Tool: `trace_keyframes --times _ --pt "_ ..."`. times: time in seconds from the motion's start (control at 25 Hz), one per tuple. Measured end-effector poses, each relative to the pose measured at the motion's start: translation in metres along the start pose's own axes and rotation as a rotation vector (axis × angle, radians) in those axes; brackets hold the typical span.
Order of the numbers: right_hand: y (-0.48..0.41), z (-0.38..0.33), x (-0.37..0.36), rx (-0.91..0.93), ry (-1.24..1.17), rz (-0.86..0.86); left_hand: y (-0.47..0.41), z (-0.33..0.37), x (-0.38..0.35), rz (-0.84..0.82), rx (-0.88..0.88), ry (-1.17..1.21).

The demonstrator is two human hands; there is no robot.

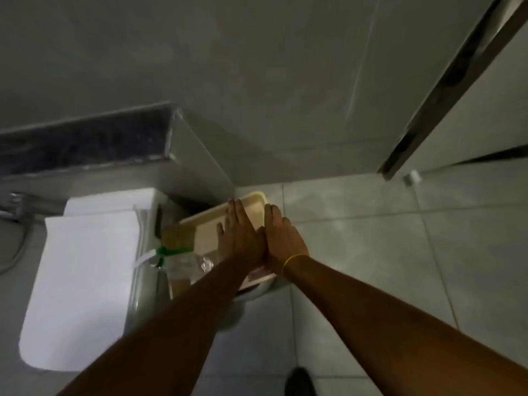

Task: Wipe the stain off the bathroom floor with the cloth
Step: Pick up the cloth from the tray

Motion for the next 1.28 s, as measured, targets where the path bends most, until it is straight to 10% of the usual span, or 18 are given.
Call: trace_keyframes --times 0.28,0.6,0.8,1.28 --pt "-0.04 0.054 -0.189 -0.209 -0.046 -0.17 -0.029 -0.119 -0.181 -0.162 0.399 0.143" --pt "-0.063 0.049 -0.191 -0.155 -0.002 0.083 -0.035 -0.134 -0.203 -0.04 0.543 0.504" --pt "-0.041 0.056 -0.131 -0.145 -0.434 0.086 -0.028 -0.092 -0.148 0.143 0.412 0.799" --pt "0.162 0.343 -0.034 -0.341 -0.442 0.431 0.145 0.166 -0.291 -0.391 0.183 1.084"
Point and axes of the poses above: each hand's wrist, its own y-axis away from the middle knuckle, its own x-axis out of the back of the hand, z = x × y, the point moved 7 cm from there along -y, towards the middle knuckle, and after that the axes turned 9 degrees about z, right-handed, at the moved point
